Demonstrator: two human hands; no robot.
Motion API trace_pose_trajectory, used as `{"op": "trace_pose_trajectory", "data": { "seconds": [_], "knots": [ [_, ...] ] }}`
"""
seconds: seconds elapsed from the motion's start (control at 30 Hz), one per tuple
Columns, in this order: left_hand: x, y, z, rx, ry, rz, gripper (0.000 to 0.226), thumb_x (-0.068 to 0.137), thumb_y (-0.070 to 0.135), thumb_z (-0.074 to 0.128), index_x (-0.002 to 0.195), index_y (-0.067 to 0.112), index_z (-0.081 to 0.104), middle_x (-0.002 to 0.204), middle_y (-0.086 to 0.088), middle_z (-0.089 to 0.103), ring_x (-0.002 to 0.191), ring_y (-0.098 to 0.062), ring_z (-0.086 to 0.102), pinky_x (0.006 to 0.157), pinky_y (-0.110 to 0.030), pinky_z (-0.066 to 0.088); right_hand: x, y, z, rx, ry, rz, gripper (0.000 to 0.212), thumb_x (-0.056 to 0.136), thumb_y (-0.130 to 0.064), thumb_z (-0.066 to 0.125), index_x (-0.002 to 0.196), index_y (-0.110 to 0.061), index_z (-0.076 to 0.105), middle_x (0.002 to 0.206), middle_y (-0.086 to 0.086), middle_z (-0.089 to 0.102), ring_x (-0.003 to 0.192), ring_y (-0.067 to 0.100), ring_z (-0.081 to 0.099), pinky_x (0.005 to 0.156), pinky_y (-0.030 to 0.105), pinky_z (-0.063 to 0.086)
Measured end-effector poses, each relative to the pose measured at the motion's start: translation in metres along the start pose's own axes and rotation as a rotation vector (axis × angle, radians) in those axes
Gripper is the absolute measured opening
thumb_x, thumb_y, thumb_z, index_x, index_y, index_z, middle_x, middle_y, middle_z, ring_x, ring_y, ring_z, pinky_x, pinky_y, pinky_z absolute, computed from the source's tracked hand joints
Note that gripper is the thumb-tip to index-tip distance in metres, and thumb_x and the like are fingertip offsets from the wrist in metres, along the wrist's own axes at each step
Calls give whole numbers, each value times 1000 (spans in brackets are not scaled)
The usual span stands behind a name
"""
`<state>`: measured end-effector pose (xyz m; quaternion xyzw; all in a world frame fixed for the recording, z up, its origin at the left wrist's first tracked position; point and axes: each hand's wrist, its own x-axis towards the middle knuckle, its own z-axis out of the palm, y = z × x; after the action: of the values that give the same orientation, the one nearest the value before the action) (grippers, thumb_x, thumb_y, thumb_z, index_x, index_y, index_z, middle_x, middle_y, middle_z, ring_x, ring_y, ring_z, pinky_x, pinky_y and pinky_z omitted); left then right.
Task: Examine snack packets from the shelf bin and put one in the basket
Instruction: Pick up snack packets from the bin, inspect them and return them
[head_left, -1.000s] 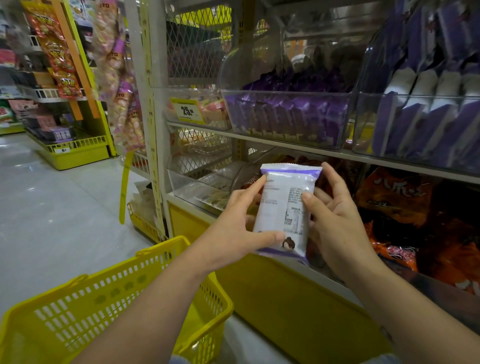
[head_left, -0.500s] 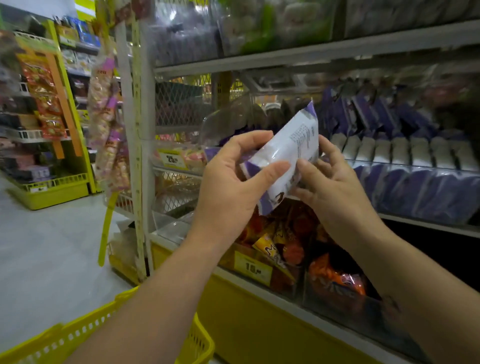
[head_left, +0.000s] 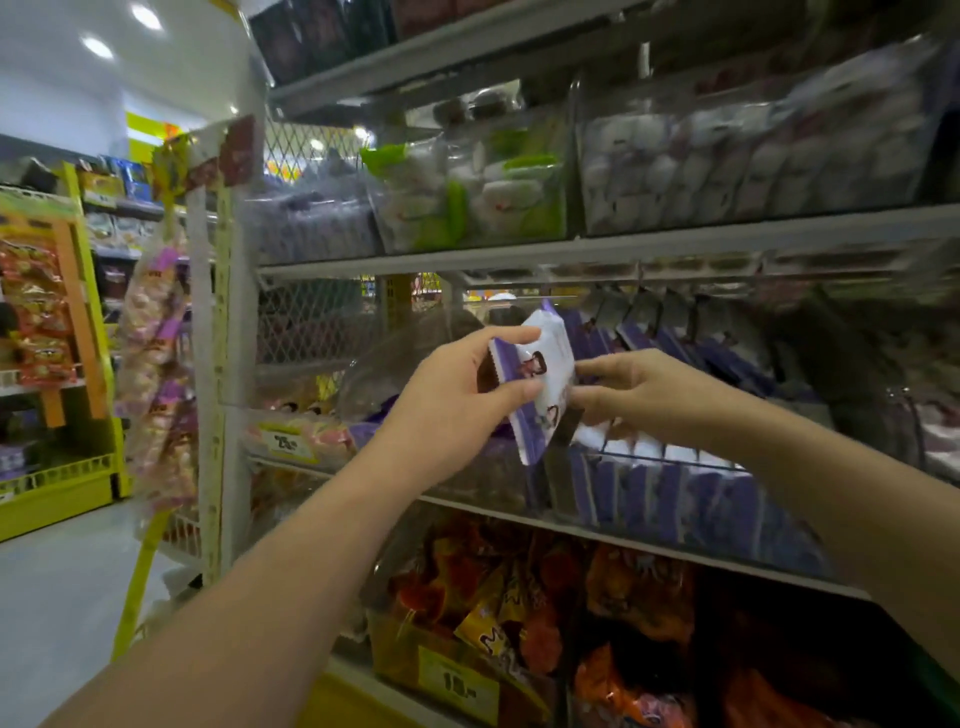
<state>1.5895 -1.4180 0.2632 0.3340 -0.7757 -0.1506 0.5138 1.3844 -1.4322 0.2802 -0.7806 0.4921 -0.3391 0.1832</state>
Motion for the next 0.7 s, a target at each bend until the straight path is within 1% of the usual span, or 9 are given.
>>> {"op": "trace_pose_trajectory", "data": {
  "seconds": [0.07, 0.13, 0.2, 0.27, 0.37, 0.47, 0.57, 0.63, 0.7],
  "knots": [
    [11, -1, -1, 59, -64, -23, 36, 90, 22, 69, 121, 38, 60, 101, 13, 71, 91, -4, 70, 78, -37, 60, 8, 6, -9, -326, 24, -35, 24, 93, -27, 62, 116, -24, 70, 97, -14, 72, 82, -2, 64, 75, 19, 51],
    [20, -2, -1, 107, -113, -29, 32, 89, 24, 69, 112, 44, 60, 94, 17, 72, 86, 0, 69, 77, -34, 60, 14, 10, -13, -452, -18, -56, 20, 91, -26, 65, 108, -26, 73, 97, -14, 72, 81, -5, 64, 77, 18, 50],
    [30, -1, -2, 122, -126, -40, 27, 90, 24, 68, 102, 47, 60, 88, 20, 71, 84, 4, 68, 79, -29, 59, 18, 14, -16, -496, -105, -80, 13, 89, -27, 66, 99, -29, 75, 89, -18, 72, 77, -6, 64, 72, 14, 48],
    [40, -2, -3, 131, -127, -49, 22, 91, 23, 67, 101, 42, 62, 86, 17, 72, 82, 4, 68, 81, -31, 58, 22, 17, -17, -520, -183, -106, 11, 88, -30, 67, 96, -32, 75, 85, -21, 68, 79, -6, 62, 69, 12, 47],
    [50, -5, 0, 194, -162, -51, 20, 91, 25, 66, 107, 38, 63, 89, 13, 73, 84, -1, 68, 83, -31, 57, 29, 19, -16, -529, -266, -126, 17, 88, -33, 67, 104, -36, 71, 91, -25, 63, 90, -5, 59, 73, 11, 46],
    [57, -11, 6, 216, -185, -32, 24, 92, 28, 65, 116, 33, 62, 95, 14, 70, 91, 0, 65, 87, -28, 54, 34, 21, -14, -550, -342, -147, 24, 90, -36, 63, 114, -35, 67, 87, -29, 59, 85, -16, 55, 66, 8, 43],
    [63, -22, 10, 207, -190, -4, 24, 93, 30, 62, 117, 33, 60, 96, 17, 68, 91, 3, 63, 81, -20, 52, 38, 24, -15, -544, -385, -138, 21, 95, -37, 56, 113, -37, 66, 95, -27, 60, 86, -15, 55, 68, 9, 40],
    [66, -29, 12, 205, -197, 27, 22, 94, 32, 61, 115, 37, 58, 96, 21, 66, 89, 7, 61, 75, -12, 49, 39, 24, -16, -568, -410, -128, 22, 98, -33, 52, 116, -38, 63, 97, -27, 54, 85, -19, 51, 65, 6, 40],
    [70, -34, 15, 201, -217, 68, 21, 95, 32, 60, 115, 38, 57, 99, 22, 63, 92, 7, 58, 76, -11, 47, 39, 23, -17, -602, -450, -105, 25, 95, -28, 54, 115, -40, 62, 102, -20, 52, 86, -10, 54, 63, 10, 43]
  ]
}}
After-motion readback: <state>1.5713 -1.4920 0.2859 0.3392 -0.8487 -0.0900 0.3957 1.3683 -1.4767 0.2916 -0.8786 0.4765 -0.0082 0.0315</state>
